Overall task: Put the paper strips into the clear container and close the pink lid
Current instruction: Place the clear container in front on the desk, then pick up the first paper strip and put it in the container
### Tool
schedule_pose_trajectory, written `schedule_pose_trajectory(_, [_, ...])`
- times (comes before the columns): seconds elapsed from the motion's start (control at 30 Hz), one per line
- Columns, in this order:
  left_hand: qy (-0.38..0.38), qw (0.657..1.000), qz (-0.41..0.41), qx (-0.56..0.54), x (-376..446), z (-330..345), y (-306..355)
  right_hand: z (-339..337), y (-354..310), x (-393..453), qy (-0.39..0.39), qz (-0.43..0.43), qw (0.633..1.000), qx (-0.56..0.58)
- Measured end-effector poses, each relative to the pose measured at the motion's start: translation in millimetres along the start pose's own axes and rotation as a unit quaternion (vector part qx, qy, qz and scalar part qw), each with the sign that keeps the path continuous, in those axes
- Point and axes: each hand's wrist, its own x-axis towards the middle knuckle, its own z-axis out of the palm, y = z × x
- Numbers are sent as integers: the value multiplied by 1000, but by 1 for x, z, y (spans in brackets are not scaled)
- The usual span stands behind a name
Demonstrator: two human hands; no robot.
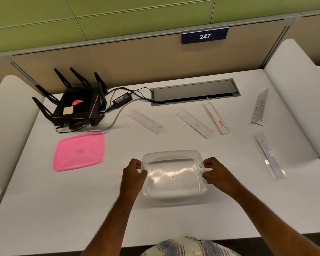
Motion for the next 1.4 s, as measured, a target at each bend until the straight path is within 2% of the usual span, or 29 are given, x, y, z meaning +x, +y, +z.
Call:
schedule_pose_trajectory(0.13, [-16, 1000, -12, -8, 3, -2, -3, -2, 3, 8, -14, 29, 997, 74])
schedule_pose_trajectory(0.27, [-36, 999, -20, -23, 7, -4, -5, -7, 9, 17, -1, 45, 998, 54])
schedule_pose_trajectory(0.43, [-8, 1000, 14, -17, 20, -15, 2, -5, -15, 34, 80, -7, 996, 42])
schedule_pose_trajectory(0.5, [27, 999, -9, -26, 90, -22, 11, 0, -42, 108, 90, -27, 995, 23])
schedule_pose_trajectory(0.67, [60, 995, 31, -69, 113, -33, 35, 5, -77, 133, 114, -72, 991, -8])
schedule_pose_trajectory(0.73, [56, 995, 51, -71, 124, -38, 40, 12, -88, 139, 105, -76, 991, -18])
schedule_pose_trajectory(0.8, [52, 996, 41, -66, 190, -35, 49, 20, -106, 205, 89, -75, 993, -31])
schedule_pose_trajectory(0.97, [44, 996, 54, -64, 204, -37, 67, 37, -121, 212, 54, -91, 993, -51])
schedule_pose_trajectory(1.17, [33, 996, 57, -64, 212, -29, 77, 53, -116, 210, 31, -58, 992, -104])
schedule_pose_trajectory(1.4, [23, 996, 38, -73, 231, -23, 71, 73, -117, 215, -12, -34, 970, -242])
